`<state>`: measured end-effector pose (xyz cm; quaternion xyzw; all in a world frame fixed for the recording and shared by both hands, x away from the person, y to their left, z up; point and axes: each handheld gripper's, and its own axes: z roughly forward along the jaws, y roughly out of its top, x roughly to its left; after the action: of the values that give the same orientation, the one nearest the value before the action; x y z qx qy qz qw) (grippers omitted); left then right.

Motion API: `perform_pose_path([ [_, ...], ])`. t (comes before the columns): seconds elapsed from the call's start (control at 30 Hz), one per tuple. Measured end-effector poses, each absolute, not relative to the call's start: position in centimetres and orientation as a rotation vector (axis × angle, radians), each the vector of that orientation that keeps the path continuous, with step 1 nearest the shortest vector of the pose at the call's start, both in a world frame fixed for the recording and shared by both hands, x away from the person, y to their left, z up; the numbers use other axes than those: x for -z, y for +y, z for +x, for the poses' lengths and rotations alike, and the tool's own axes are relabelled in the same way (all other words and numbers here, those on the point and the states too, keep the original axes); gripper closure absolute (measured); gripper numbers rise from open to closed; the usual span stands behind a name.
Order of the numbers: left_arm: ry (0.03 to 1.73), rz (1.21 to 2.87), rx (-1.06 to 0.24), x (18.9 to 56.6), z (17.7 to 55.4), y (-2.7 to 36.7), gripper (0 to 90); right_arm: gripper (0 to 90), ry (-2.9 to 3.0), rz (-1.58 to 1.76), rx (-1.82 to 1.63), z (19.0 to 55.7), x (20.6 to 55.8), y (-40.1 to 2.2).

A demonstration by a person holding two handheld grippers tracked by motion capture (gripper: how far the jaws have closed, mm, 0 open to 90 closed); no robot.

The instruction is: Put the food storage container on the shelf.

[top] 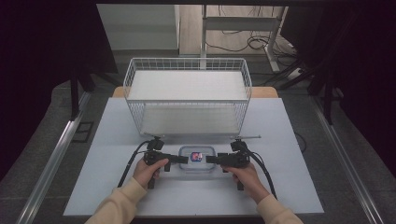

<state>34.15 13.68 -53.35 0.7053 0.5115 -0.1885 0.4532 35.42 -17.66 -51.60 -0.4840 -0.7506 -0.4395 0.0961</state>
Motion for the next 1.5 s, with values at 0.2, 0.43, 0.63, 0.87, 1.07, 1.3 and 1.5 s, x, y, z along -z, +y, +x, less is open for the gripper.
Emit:
perform_pose_path([
  [0.2,1.272,1.737,0.468,53.5,34.1,13.6,21.5,24.0,-2.19,-1.435,1.284,35.5,51.9,-17.5],
  [0.43,1.28,1.725,0.522,53.9,34.1,13.2,31.1,29.7,-2.163,-1.43,1.265,35.3,52.2,-17.1],
  [0.63,1.289,1.724,0.478,53.3,33.7,13.4,40.7,37.4,-2.113,-1.479,1.254,35.2,51.9,-17.3],
  [0.87,1.31,1.683,0.469,53.2,33.1,13.6,44.4,42.0,-2.128,-1.472,1.28,34.7,51.6,-17.4],
  [1.07,1.306,1.692,0.434,52.9,32.6,13.5,45.8,42.6,-2.163,-1.469,1.3,33.9,51.3,-17.2],
  [1.3,1.304,1.697,0.41,52.5,32.3,13.5,47.2,46.3,-2.165,-1.451,1.332,33.5,51.2,-17.4],
  [1.5,1.306,1.703,0.397,52.4,32.1,13.5,47.2,46.7,-2.17,-1.459,1.34,33.3,51.1,-17.3],
])
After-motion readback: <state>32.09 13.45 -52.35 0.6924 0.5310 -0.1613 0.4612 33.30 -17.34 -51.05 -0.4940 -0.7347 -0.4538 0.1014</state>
